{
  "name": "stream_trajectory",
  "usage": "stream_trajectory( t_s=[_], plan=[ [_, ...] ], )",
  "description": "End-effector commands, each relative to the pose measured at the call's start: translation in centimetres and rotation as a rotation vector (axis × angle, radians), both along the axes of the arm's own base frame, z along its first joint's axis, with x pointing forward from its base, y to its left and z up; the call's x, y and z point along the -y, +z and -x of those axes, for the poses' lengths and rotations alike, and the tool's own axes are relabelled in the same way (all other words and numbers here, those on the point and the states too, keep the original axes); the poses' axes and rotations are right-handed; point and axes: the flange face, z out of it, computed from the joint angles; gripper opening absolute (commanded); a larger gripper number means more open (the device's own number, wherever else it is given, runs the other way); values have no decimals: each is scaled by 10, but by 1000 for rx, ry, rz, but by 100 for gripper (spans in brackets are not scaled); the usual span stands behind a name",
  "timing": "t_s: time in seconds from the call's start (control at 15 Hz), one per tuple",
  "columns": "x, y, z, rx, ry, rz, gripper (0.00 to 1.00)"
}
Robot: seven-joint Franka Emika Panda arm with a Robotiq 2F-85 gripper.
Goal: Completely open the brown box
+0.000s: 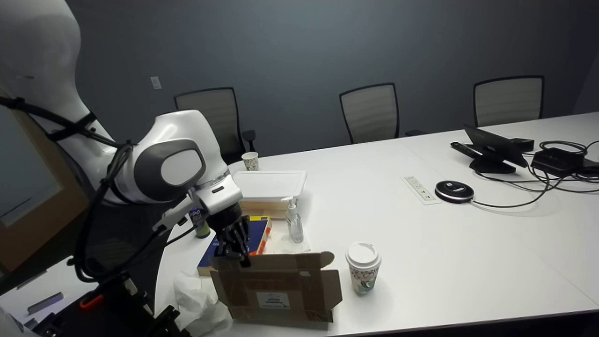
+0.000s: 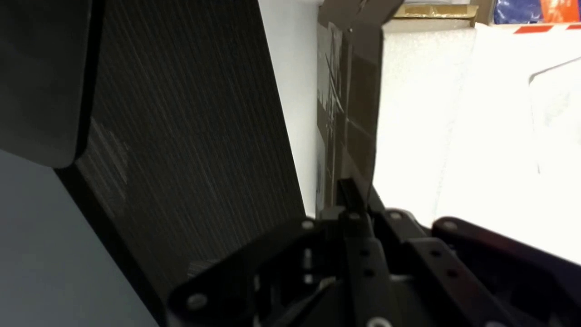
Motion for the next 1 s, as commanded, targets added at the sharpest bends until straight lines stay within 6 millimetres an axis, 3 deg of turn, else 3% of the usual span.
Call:
stream_trajectory(
  t_s=[0.0, 0.33, 0.93],
  plan=[
    [-1, 8, 22, 84, 22, -28, 1],
    [14, -5, 22, 186, 27, -60, 1],
    [38, -19, 54, 269, 20, -117, 1]
  ],
)
